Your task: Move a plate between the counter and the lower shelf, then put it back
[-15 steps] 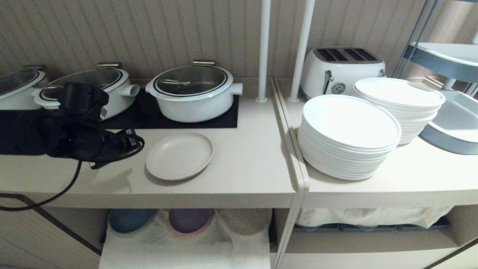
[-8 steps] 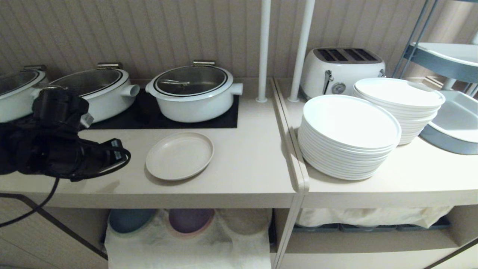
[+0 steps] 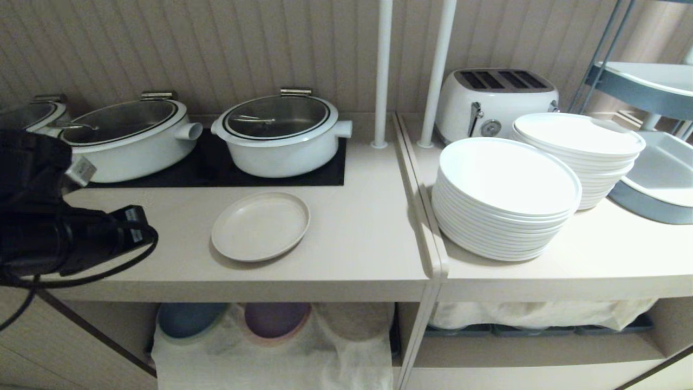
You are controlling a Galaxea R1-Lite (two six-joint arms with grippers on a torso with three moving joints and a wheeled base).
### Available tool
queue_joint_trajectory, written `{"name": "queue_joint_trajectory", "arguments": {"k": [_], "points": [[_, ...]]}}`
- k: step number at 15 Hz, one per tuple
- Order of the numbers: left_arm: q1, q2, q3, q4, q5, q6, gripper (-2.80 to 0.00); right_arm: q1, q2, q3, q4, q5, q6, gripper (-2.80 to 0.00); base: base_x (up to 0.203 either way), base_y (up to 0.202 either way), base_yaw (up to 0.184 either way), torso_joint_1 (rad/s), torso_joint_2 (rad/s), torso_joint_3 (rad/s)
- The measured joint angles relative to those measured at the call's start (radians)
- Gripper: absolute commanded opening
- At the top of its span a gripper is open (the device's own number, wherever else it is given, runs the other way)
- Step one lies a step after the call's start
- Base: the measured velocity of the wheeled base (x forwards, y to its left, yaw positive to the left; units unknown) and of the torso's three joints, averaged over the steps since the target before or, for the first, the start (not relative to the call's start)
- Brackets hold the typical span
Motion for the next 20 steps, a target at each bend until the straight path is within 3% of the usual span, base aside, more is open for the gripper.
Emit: {"name": "queue_joint_trajectory", "arguments": {"k": [6,12,17,20], "points": [[-0.002,-0.221,0.163,-0.015,0.023,0.141,-2.80,0.000,0.000,0.000,0.000,0.000,0.000,-2.80,0.000,0.000,0.000,0.000,0.00,0.000],[-0.002,-0.458,0.415,-0.184,0.020,0.422,-2.80,0.000,0.000,0.000,0.000,0.000,0.000,-2.80,0.000,0.000,0.000,0.000,0.00,0.000],[0.000,-0.645,0.562,-0.221,-0.007,0.447,-2.80,0.000,0.000,0.000,0.000,0.000,0.000,-2.80,0.000,0.000,0.000,0.000,0.00,0.000],[0.028,-0.779,0.629,-0.222,-0.067,0.465,-2.80,0.000,0.000,0.000,0.000,0.000,0.000,-2.80,0.000,0.000,0.000,0.000,0.00,0.000]]}}
